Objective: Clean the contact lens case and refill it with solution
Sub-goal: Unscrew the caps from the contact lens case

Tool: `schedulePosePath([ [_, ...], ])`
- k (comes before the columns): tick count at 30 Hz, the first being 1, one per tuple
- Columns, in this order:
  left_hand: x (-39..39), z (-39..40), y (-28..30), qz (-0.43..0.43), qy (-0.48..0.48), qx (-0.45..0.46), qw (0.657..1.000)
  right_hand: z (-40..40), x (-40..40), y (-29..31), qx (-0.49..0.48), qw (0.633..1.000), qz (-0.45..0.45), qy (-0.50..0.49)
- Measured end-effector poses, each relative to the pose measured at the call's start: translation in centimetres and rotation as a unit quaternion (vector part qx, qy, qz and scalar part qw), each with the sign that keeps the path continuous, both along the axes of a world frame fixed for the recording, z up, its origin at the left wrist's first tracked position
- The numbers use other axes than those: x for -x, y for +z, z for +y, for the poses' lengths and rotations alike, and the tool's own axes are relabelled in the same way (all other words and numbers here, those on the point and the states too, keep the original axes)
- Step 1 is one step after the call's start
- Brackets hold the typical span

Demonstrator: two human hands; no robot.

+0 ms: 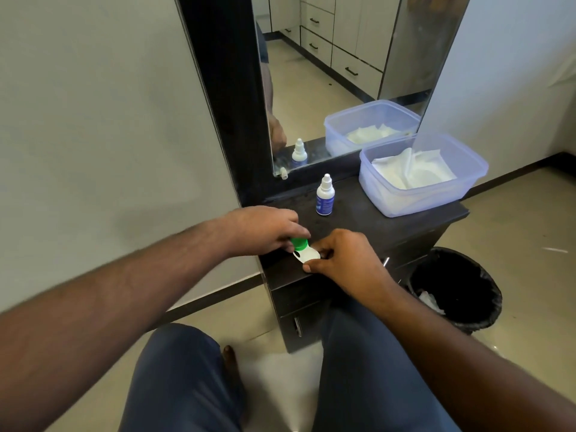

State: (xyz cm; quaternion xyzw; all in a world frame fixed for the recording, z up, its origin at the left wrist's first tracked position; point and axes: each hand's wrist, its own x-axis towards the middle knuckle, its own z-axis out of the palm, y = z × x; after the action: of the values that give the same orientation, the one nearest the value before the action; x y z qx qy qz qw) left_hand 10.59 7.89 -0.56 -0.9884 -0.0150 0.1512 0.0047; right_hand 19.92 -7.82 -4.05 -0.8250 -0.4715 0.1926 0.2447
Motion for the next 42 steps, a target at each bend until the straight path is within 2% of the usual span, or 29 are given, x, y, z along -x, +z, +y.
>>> schedulePosePath([
  [3, -0.5, 0.2, 0.1, 0.007, -0.053, -0.024, 0.998, 0.2, -0.7, 0.3, 0.001, 1.0, 0.015, 0.012],
  [6, -1.3, 0.4, 0.3, 0.034, -0.059, -0.014, 0.998, 0.5, -0.9, 0.4, 0.009, 0.999, 0.026, 0.018],
  [9, -1.7, 0.4, 0.3, 0.042, -0.024, 0.026, 0.998, 0.7, -1.0, 0.2, 0.012, 0.999, 0.046, 0.016],
  [14, -1.3, 0.4, -0.3, 0.009, 0.057, 0.109, 0.992, 0.5, -0.9, -0.3, 0.0, 0.998, 0.064, 0.01],
  [23, -1.1, 0.3, -1.1, -0.033, 0.099, 0.144, 0.984, 0.3, -0.1, -0.8, -0.025, 0.999, 0.045, -0.001],
  [29, -1.9, 0.1, 0.0, -0.022, 0.158, 0.178, 0.971, -0.5, 0.8, -1.5, -0.05, 0.998, -0.025, 0.008],
  [34, -1.5, -0.2, 0.7, -0.004, 0.236, 0.238, 0.942, -0.8, 0.7, -0.8, -0.044, 0.998, -0.013, 0.034],
  [36, -0.5, -0.8, 1.1, -0.041, 0.276, 0.242, 0.929, -0.8, 0.3, -0.5, -0.049, 0.998, 0.003, 0.033],
  [39, 1.7, -2.8, 0.7, -0.149, 0.336, 0.204, 0.907, -0.5, -1.3, -0.4, -0.075, 0.994, 0.074, 0.006],
  [42, 3.0, -5.3, -1.1, -0.162, 0.396, 0.166, 0.888, 0.4, -2.8, -0.2, -0.094, 0.993, 0.075, 0.018],
])
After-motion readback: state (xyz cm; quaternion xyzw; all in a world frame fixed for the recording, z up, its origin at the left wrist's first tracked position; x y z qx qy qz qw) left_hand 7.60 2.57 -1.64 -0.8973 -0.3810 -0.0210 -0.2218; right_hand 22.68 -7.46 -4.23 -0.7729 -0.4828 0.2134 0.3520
